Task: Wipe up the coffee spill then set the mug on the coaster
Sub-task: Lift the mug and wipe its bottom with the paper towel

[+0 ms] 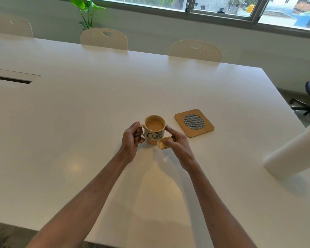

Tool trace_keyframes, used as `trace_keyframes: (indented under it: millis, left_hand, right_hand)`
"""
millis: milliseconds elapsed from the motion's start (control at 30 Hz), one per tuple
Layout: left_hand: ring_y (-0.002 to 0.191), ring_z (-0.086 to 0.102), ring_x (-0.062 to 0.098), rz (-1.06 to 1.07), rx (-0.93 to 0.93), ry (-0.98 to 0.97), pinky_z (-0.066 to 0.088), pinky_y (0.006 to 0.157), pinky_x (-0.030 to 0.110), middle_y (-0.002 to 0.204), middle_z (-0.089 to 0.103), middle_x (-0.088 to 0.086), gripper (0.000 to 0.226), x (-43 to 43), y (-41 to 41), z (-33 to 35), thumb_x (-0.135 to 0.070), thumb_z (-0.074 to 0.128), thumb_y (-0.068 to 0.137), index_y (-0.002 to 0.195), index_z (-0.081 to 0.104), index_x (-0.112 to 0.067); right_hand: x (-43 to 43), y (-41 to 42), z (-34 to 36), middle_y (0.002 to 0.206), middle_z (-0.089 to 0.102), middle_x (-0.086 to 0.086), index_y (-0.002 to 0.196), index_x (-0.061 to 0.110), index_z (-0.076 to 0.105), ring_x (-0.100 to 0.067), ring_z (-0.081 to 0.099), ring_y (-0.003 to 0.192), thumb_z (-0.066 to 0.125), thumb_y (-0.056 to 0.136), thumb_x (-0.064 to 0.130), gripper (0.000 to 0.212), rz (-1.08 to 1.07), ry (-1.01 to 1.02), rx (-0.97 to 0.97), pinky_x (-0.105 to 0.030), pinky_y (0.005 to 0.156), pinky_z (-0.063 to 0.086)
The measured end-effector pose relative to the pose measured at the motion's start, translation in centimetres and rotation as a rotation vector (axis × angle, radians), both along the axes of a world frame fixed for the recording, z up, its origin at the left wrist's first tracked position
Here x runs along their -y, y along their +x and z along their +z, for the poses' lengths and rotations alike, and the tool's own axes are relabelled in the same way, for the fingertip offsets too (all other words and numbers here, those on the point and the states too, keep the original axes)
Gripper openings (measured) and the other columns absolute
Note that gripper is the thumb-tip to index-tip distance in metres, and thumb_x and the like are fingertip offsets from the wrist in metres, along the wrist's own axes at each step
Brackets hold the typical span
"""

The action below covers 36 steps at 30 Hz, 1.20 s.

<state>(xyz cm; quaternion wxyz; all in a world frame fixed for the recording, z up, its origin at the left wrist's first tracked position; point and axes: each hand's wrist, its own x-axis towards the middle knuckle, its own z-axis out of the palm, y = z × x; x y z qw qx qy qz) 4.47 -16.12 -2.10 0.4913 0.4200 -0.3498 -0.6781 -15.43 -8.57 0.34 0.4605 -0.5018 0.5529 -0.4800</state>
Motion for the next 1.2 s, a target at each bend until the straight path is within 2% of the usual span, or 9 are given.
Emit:
trace_keyframes:
  millis: [100, 367, 500, 600, 700, 833, 967, 1100, 1200]
  left_hand:
    - [0.058, 0.035, 0.009, 0.002, 0.008, 0.005, 0.038, 0.053, 0.022, 0.068, 0.037, -0.006, 0.037, 0.0, -0.1, -0.3, -0.025, 0.05, 0.113, 0.075, 0.05, -0.024]
    - [0.059, 0.037, 0.01, -0.022, 0.098, -0.035, 0.041, 0.054, 0.023, 0.069, 0.039, -0.006, 0.039, 0.2, 0.2, -0.6, -0.032, 0.05, 0.113, 0.075, 0.05, -0.024]
    - [0.061, 0.039, 0.01, -0.047, 0.168, -0.081, 0.041, 0.055, 0.026, 0.07, 0.044, -0.006, 0.038, 0.1, 0.4, -0.3, -0.035, 0.049, 0.113, 0.076, 0.05, -0.024]
    - [0.065, 0.042, 0.012, -0.039, 0.203, -0.097, 0.043, 0.055, 0.028, 0.074, 0.052, -0.004, 0.036, -0.1, 0.3, 0.0, -0.034, 0.049, 0.114, 0.081, 0.055, -0.021]
    - [0.065, 0.044, 0.013, -0.01, 0.213, -0.102, 0.043, 0.055, 0.029, 0.076, 0.056, -0.003, 0.035, -0.4, 0.0, 0.2, -0.033, 0.048, 0.115, 0.084, 0.058, -0.02]
    - [0.065, 0.044, 0.013, 0.04, 0.198, -0.094, 0.041, 0.055, 0.03, 0.078, 0.056, -0.003, 0.028, -0.9, -0.7, 0.2, -0.033, 0.049, 0.116, 0.095, 0.057, -0.015]
    - [0.059, 0.043, 0.01, 0.12, 0.216, -0.058, 0.042, 0.055, 0.031, 0.093, 0.06, 0.003, 0.027, -1.0, -0.9, 0.2, -0.036, 0.055, 0.113, 0.102, 0.062, -0.012]
    - [0.057, 0.044, 0.009, 0.154, 0.268, -0.06, 0.043, 0.056, 0.031, 0.096, 0.067, 0.002, 0.026, -1.0, -0.6, 0.5, -0.037, 0.06, 0.111, 0.102, 0.066, -0.014]
    - [0.058, 0.046, 0.01, 0.194, 0.344, -0.093, 0.045, 0.056, 0.031, 0.098, 0.069, 0.002, 0.029, -1.1, -0.6, 0.5, -0.039, 0.059, 0.112, 0.106, 0.067, -0.011]
  right_hand:
    - [-0.1, 0.0, 0.0, 0.125, 0.079, -0.011, 0.162, 0.013, 0.051, -0.023, 0.071, 0.1, 0.066, 0.093, 0.009, 0.071, -0.015, 0.018, -0.028, -0.046, 0.099, 0.062]
    - [-0.1, 0.0, -0.1, 0.144, 0.069, -0.021, 0.164, 0.008, 0.045, -0.033, 0.072, 0.116, 0.066, 0.098, 0.0, 0.07, -0.022, 0.062, -0.069, -0.059, 0.111, 0.056]
    - [-0.4, 0.2, 0.1, 0.142, 0.069, -0.025, 0.164, 0.009, 0.047, -0.029, 0.071, 0.112, 0.067, 0.089, 0.015, 0.078, -0.021, 0.053, -0.063, -0.055, 0.108, 0.059]
    - [-0.4, 0.2, 0.2, 0.145, 0.068, -0.018, 0.163, 0.012, 0.05, -0.027, 0.07, 0.116, 0.067, 0.087, 0.017, 0.078, -0.035, 0.046, -0.076, -0.054, 0.109, 0.059]
    - [-0.5, 0.3, 0.3, 0.148, 0.065, -0.019, 0.163, 0.012, 0.049, -0.034, 0.068, 0.124, 0.068, 0.09, 0.013, 0.076, -0.034, 0.053, -0.102, -0.053, 0.109, 0.059]
    - [-0.3, 0.5, 0.4, 0.152, 0.063, -0.013, 0.164, 0.012, 0.047, -0.032, 0.067, 0.13, 0.069, 0.098, -0.001, 0.071, -0.027, 0.028, -0.168, -0.049, 0.11, 0.059]
    - [-0.5, 0.7, 1.0, 0.156, 0.06, -0.013, 0.165, 0.011, 0.045, -0.026, 0.071, 0.121, 0.066, 0.096, -0.005, 0.074, -0.009, 0.023, -0.161, -0.043, 0.106, 0.061]
    - [-0.6, 0.4, 1.0, 0.133, 0.072, -0.017, 0.163, 0.016, 0.049, -0.005, 0.068, 0.085, 0.065, 0.094, -0.003, 0.073, 0.009, 0.026, -0.16, -0.027, 0.085, 0.059]
    - [-0.6, 0.2, 1.2, 0.126, 0.077, -0.011, 0.161, 0.016, 0.052, -0.009, 0.072, 0.088, 0.065, 0.092, -0.002, 0.072, 0.002, 0.04, -0.132, -0.028, 0.087, 0.061]
